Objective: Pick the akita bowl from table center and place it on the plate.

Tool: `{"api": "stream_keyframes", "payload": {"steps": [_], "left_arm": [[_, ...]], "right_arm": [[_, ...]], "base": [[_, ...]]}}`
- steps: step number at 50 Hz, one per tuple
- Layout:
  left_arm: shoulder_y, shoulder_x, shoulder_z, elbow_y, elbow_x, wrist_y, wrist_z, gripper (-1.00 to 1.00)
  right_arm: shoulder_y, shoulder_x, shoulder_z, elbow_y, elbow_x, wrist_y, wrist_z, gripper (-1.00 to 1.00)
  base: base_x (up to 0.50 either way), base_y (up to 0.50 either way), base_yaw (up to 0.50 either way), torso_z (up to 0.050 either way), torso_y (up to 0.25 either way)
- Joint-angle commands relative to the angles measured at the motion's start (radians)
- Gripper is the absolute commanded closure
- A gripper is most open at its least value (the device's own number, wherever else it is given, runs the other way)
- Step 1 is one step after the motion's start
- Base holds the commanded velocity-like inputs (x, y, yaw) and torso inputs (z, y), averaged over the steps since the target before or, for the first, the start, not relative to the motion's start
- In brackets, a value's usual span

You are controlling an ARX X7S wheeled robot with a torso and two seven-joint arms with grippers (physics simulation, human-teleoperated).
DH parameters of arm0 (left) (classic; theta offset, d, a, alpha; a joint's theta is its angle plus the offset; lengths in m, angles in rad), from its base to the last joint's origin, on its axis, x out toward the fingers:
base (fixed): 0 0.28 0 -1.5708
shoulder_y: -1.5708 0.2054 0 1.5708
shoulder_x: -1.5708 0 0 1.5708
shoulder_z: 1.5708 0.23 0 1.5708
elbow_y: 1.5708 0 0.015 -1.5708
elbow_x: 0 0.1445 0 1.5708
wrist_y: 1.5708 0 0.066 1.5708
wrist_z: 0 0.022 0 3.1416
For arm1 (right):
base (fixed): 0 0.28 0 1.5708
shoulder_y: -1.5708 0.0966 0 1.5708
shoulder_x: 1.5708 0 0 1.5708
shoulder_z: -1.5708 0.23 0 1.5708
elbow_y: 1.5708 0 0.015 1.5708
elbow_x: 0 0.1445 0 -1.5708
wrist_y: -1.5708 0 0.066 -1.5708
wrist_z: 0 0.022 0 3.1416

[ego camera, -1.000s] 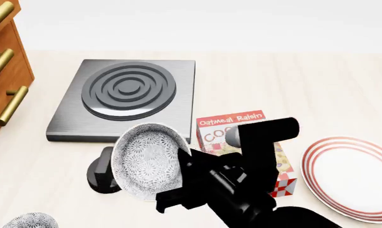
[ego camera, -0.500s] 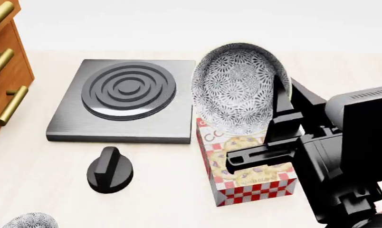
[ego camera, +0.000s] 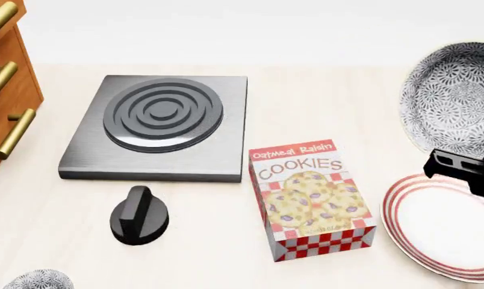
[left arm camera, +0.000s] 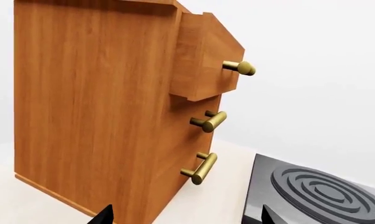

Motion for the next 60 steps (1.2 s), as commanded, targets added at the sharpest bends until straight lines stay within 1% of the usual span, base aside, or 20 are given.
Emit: {"api": "stream_keyframes", "payload": {"steps": [1,5,10,25,26,27,28,30,32,34,37,41,43,53,60], "left_arm": [[-0.002,-0.002,0.003,-0.002,-0.002,0.001,-0.003,-1.00],[-0.002,-0.002,0.007,-0.004,-0.002,0.004,-0.002,-1.00],[-0.002,-0.002,0.008,-0.009,-0.003,0.008,0.000,-1.00],[-0.002,-0.005,0.011,-0.010,-0.006,0.010,-0.003,-1.00],[-0.003,-0.004,0.012,-0.010,-0.004,0.010,-0.005,-1.00],[-0.003,-0.004,0.013,-0.010,-0.003,0.010,-0.007,-1.00],[-0.006,-0.003,0.017,-0.010,0.003,0.010,-0.010,-1.00],[-0.007,-0.003,0.020,-0.009,0.002,0.013,-0.007,-1.00],[-0.010,-0.003,0.022,-0.011,0.003,0.012,-0.007,-1.00],[-0.014,-0.004,0.022,-0.017,0.002,0.013,-0.006,-1.00],[-0.016,-0.006,0.020,-0.020,0.002,0.011,-0.010,-1.00],[-0.016,-0.006,0.017,-0.021,-0.002,0.013,-0.011,-1.00],[-0.016,-0.005,0.018,-0.025,0.000,0.016,-0.011,-1.00],[-0.012,-0.005,0.021,-0.017,-0.004,0.016,-0.014,-1.00],[-0.015,-0.005,0.022,-0.023,-0.007,0.022,-0.012,-1.00]], "right_arm": [[-0.008,0.002,0.113,0.079,0.147,0.075,0.089,1.00],[-0.011,0.002,0.103,0.109,0.177,0.103,0.104,1.00],[0.019,0.011,0.091,0.165,0.280,0.177,0.182,1.00],[0.018,0.013,0.087,0.166,0.283,0.173,0.183,1.00],[0.046,-0.011,0.120,0.297,0.433,0.196,0.270,1.00],[0.063,-0.013,0.123,0.341,0.542,0.199,0.304,1.00],[0.087,-0.017,0.119,0.451,0.640,0.194,0.407,1.00],[0.122,-0.039,0.127,0.577,0.763,0.171,0.477,1.00],[0.147,-0.036,0.123,0.614,0.752,0.160,0.463,1.00],[0.184,-0.035,0.118,0.682,0.767,0.144,0.480,1.00],[0.225,-0.040,0.109,0.754,0.829,0.126,0.551,1.00],[0.234,-0.041,0.099,0.792,0.868,0.098,0.656,1.00],[0.237,-0.050,0.105,0.817,0.923,0.081,0.713,1.00],[0.294,-0.011,0.047,0.855,0.944,0.087,0.818,1.00],[0.375,0.022,-0.028,0.885,0.876,0.101,0.838,1.00]], "base": [[0.00,0.00,0.00,0.000,0.000],[0.00,0.00,0.00,0.000,0.000],[0.00,0.00,0.00,0.000,0.002],[0.00,0.00,0.00,0.000,0.000],[0.00,0.00,0.00,0.000,0.000],[0.00,0.00,0.00,0.000,0.000],[0.00,0.00,0.00,0.000,0.000],[0.00,0.00,0.00,0.000,0.000],[0.00,0.00,0.00,0.000,0.000],[0.00,0.00,0.00,0.000,0.005],[0.00,0.00,0.00,0.000,0.000],[0.00,0.00,0.00,0.000,0.000],[0.00,0.00,0.00,0.000,0.000],[0.00,0.00,0.00,0.000,0.000],[0.00,0.00,0.00,0.000,0.001]]}}
